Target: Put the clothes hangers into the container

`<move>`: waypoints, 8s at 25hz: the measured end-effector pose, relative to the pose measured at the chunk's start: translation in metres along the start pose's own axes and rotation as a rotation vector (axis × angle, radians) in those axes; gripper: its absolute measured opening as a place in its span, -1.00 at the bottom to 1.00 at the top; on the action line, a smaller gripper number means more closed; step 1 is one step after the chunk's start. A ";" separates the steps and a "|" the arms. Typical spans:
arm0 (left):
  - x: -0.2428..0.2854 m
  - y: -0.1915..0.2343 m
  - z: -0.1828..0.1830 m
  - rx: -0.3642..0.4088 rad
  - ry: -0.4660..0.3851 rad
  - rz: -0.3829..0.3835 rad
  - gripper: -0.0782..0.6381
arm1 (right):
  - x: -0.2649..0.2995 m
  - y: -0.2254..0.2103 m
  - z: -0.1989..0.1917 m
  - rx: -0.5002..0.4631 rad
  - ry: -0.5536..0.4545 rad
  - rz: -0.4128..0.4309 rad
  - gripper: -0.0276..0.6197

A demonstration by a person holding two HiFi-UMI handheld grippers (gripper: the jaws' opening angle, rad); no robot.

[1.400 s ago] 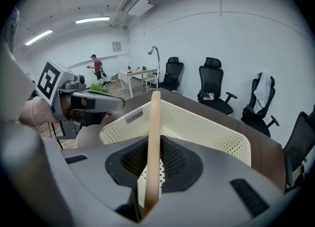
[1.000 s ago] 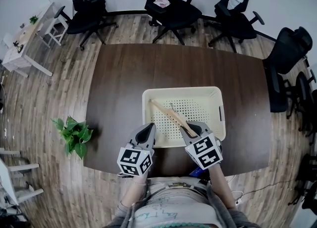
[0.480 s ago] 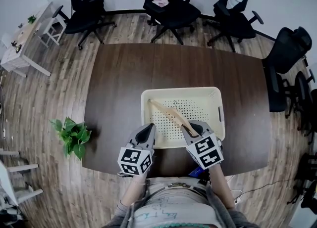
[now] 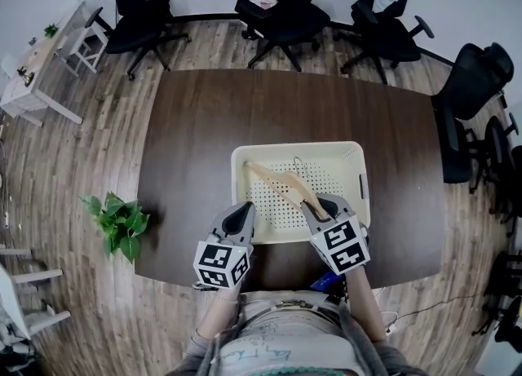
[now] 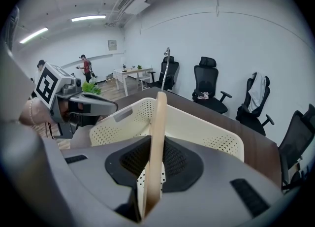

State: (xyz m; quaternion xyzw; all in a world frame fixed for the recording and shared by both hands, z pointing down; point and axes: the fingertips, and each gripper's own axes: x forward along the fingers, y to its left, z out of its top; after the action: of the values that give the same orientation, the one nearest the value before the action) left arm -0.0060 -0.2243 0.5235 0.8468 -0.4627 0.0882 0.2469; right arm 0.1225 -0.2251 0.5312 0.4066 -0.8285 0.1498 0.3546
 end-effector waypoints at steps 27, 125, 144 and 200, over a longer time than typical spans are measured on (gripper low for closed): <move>0.002 -0.002 -0.002 0.045 0.022 -0.005 -0.75 | 0.007 -0.029 -0.010 0.013 0.030 -0.053 -0.68; 0.006 -0.013 -0.012 0.166 0.071 -0.025 -0.75 | 0.055 -0.120 -0.064 -0.092 0.315 -0.354 -0.61; 0.006 -0.015 -0.011 0.171 0.072 -0.033 -0.75 | 0.056 -0.128 -0.070 -0.134 0.388 -0.408 -0.61; 0.008 -0.017 -0.015 0.225 0.088 -0.037 -0.75 | 0.050 -0.121 -0.073 -0.165 0.381 -0.373 -0.19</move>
State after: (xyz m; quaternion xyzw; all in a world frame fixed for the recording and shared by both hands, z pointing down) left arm 0.0135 -0.2149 0.5340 0.8729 -0.4229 0.1721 0.1720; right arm 0.2302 -0.2902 0.6130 0.4866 -0.6670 0.0878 0.5574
